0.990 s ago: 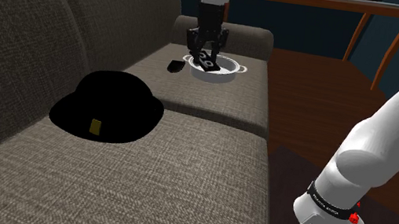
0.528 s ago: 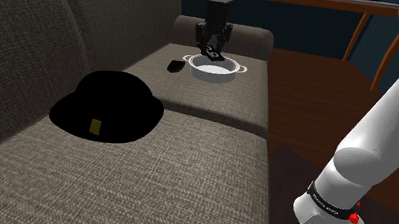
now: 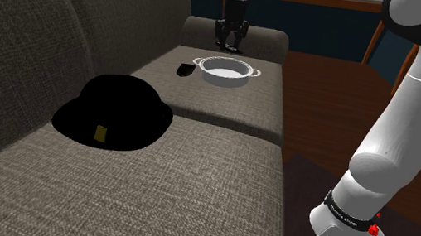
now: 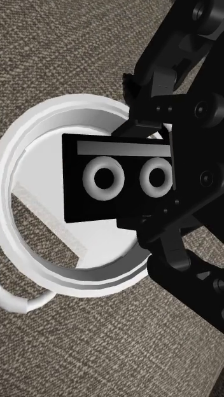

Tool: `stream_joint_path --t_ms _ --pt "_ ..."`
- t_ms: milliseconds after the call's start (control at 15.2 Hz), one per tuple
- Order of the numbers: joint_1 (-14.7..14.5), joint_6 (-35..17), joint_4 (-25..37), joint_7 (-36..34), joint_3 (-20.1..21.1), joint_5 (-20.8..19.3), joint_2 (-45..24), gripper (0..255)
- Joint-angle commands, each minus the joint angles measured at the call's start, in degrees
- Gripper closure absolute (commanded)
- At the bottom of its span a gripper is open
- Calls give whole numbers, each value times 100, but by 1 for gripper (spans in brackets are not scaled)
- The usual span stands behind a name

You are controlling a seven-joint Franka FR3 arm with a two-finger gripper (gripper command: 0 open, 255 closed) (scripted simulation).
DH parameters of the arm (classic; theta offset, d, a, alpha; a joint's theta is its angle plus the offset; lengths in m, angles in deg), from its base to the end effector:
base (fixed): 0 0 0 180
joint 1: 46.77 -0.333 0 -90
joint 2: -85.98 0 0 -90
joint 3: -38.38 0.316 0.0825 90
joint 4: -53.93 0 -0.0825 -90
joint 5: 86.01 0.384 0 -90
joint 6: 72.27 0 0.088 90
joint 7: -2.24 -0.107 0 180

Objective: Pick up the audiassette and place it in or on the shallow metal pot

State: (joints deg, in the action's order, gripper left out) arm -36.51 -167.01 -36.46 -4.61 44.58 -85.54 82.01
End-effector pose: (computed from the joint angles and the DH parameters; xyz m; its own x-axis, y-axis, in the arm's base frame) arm 0.5804 -0.0425 0.5894 0.9817 -0.1902 0.0051 -0.1901 -0.9816 -0.0164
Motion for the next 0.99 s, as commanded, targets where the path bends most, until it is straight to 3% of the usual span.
stream_joint_path --t_ms 0,924 --pt "16 -72 14 37 -15 -9 -86 255" --pt "20 -1019 -981 52 -18 -2 -38 255"
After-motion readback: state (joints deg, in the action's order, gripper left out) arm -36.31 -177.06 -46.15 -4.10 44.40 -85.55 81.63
